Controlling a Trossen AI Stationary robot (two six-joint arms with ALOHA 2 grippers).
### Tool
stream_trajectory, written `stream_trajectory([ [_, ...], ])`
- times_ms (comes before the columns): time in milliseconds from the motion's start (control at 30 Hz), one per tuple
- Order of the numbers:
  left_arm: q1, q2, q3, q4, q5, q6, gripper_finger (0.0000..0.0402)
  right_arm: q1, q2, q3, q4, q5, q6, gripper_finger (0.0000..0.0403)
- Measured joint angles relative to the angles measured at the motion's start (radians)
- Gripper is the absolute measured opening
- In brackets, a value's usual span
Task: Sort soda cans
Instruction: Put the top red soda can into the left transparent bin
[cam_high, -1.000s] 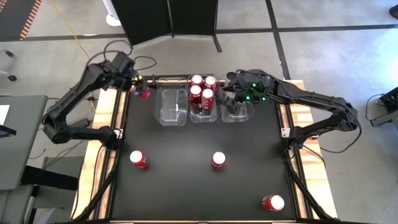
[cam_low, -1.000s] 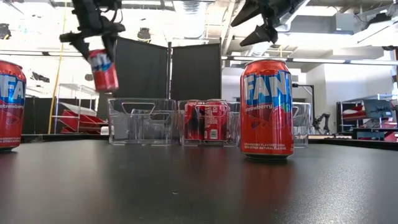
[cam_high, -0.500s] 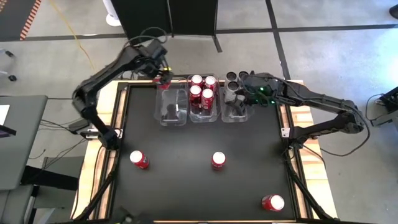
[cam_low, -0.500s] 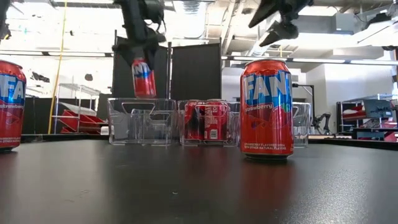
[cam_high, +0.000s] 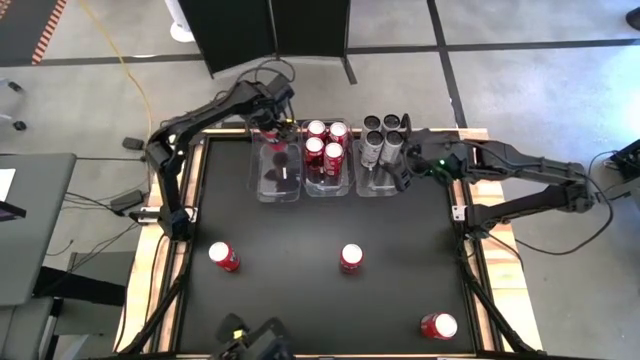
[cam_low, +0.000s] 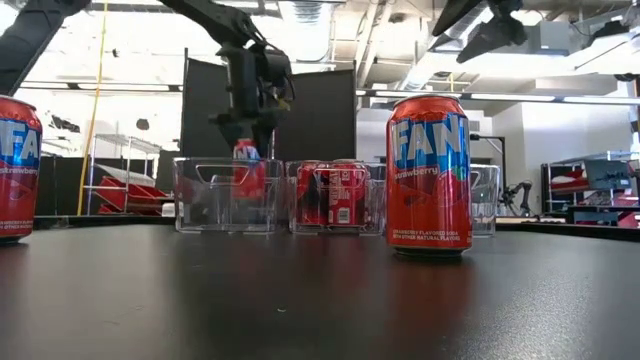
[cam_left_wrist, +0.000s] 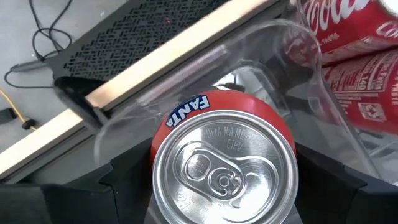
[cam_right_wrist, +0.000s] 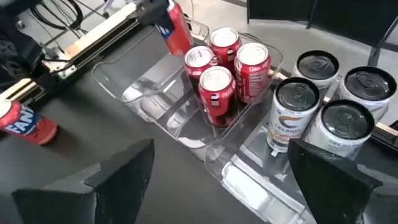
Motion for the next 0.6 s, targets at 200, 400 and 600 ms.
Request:
stream_trajectory([
  [200, -0.007, 0.031, -0.001, 0.009, -0.005, 0.000, 0.0296, 0.066, -0.004, 0.000, -0.059, 0.056, 0.073, 0.0383],
  [400, -0.002, 0.029, -0.001, 0.019, -0.012, 0.004, 0.0296, 0.121, -0.004, 0.000, -0.097, 0.110, 0.145, 0.0383],
  [600, 0.003, 0.029, -0.077, 0.047, -0.019, 0.000, 0.0296, 0.170, -0.002, 0.000, -0.101, 0.156, 0.197, 0.0383],
])
